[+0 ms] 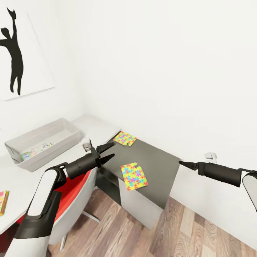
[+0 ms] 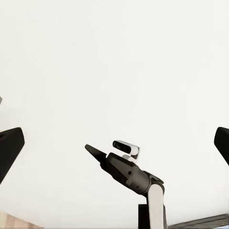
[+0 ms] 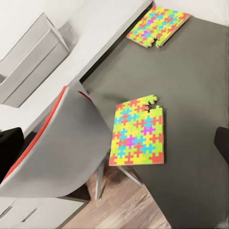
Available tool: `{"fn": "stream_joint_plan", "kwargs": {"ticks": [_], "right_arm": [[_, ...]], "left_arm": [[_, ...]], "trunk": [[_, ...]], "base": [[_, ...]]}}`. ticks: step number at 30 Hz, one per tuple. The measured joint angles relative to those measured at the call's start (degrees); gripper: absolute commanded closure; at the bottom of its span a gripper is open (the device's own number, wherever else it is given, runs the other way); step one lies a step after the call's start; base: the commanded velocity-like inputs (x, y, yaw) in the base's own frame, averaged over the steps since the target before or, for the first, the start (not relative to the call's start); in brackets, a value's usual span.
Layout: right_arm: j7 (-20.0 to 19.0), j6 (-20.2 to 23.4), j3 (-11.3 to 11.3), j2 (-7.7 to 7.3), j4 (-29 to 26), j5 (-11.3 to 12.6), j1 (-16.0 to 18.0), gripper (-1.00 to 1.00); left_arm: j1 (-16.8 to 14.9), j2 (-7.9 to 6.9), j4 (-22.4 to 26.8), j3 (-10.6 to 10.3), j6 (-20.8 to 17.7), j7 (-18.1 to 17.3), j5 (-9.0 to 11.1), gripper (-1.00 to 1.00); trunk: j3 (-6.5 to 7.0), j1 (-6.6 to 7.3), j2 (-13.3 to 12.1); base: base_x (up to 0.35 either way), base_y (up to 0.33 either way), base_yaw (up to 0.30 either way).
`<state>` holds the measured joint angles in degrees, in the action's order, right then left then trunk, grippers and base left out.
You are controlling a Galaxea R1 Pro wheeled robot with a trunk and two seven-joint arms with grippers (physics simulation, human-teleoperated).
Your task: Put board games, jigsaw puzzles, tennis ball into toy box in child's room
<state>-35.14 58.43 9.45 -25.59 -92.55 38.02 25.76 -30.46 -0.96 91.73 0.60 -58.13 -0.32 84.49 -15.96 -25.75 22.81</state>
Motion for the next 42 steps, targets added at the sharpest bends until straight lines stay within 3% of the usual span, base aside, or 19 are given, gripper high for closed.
{"fn": "stream_joint_plan", "kwargs": {"ticks": [16, 42], "right_arm": [[-0.24, -0.08, 0.07, 0.05, 0.01, 0.03, -0.26, -1.0], [-0.7, -2.59, 2.36, 0.16, 0.01, 0.15, -0.67, -1.0]], "left_arm": [[0.01, -0.01, 0.01, -0.04, 0.01, 0.0, 0.0, -1.0], [0.01, -0.03, 0.01, -0.04, 0.01, 0.0, -0.01, -1.0]], "trunk": [[0.75, 0.0, 0.0], [0.9, 0.0, 0.0]], "base": [[0.0, 0.0, -0.204], [0.0, 0.0, -0.038]]}}
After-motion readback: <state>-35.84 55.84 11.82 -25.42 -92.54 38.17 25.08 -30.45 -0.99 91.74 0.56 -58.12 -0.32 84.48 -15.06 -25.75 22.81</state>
